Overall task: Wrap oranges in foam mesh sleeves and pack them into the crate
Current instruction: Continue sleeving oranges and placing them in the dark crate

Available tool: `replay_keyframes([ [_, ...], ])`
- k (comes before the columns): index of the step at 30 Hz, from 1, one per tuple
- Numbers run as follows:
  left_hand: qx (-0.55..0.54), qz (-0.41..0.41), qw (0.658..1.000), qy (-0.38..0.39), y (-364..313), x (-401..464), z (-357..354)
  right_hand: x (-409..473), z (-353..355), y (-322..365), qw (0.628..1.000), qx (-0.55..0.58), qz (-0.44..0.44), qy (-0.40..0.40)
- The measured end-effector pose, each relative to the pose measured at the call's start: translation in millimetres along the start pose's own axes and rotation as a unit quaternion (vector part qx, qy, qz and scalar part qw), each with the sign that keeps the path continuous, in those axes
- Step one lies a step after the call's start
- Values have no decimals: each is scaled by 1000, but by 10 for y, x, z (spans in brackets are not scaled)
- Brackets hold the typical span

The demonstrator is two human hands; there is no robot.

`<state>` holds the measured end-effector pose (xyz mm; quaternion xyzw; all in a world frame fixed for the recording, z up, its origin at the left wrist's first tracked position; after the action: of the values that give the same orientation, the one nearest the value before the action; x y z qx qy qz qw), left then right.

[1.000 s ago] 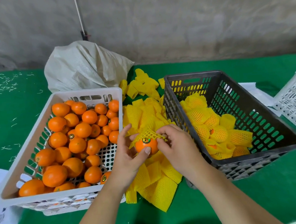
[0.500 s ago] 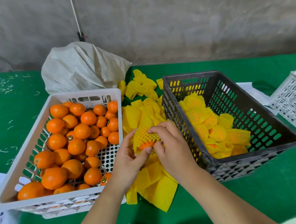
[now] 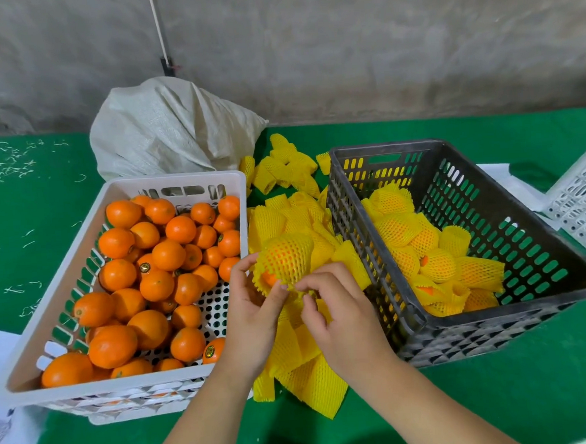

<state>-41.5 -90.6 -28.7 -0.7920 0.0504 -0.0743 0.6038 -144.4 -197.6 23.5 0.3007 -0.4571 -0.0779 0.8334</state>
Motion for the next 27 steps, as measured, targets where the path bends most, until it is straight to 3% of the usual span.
replay_keyframes([
  [4, -16, 6, 1000, -6, 0, 15, 6, -42, 11, -28, 998, 41, -37, 30],
  [6, -24, 4, 1000, 6, 11, 21, 18, -33, 49, -61, 983, 99, -157, -9],
  [8, 6, -8, 1000, 25, 18, 17, 21, -2, 41, -67, 918, 183, -351, -40],
  [10, 46, -25, 997, 53, 2, -10, 12, 14, -76, -79, 849, 233, -473, 22],
  [11, 71, -43, 994, 74, -7, -28, 5, 19, -129, -53, 841, 245, -478, 59],
  [13, 112, -82, 984, 111, -19, -75, -6, 5, -218, -10, 859, 245, -441, 89],
  [17, 190, -116, 969, 109, 20, -99, -12, -31, -205, -134, 872, 221, -429, 80],
  [20, 208, -135, 965, 84, 42, -72, 28, 202, 50, -402, 900, 145, -411, 31],
  [24, 67, 4, 998, 13, -22, 36, 134, 577, 495, -888, 902, 49, -421, -83],
  [27, -46, 125, 990, -54, -12, 196, 160, 663, 580, -1116, 882, 13, -458, -108],
])
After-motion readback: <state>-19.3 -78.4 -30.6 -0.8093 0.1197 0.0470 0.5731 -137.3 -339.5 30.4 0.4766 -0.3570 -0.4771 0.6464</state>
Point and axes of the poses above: each hand's wrist, its own x-axis towards the middle knuckle, its own z-axis out of the back of the hand, y = z × x, the point moved 2 cm from there along x, towards the middle knuckle, and after that the axes turned 15 degrees about -y, right-handed, at the moved point
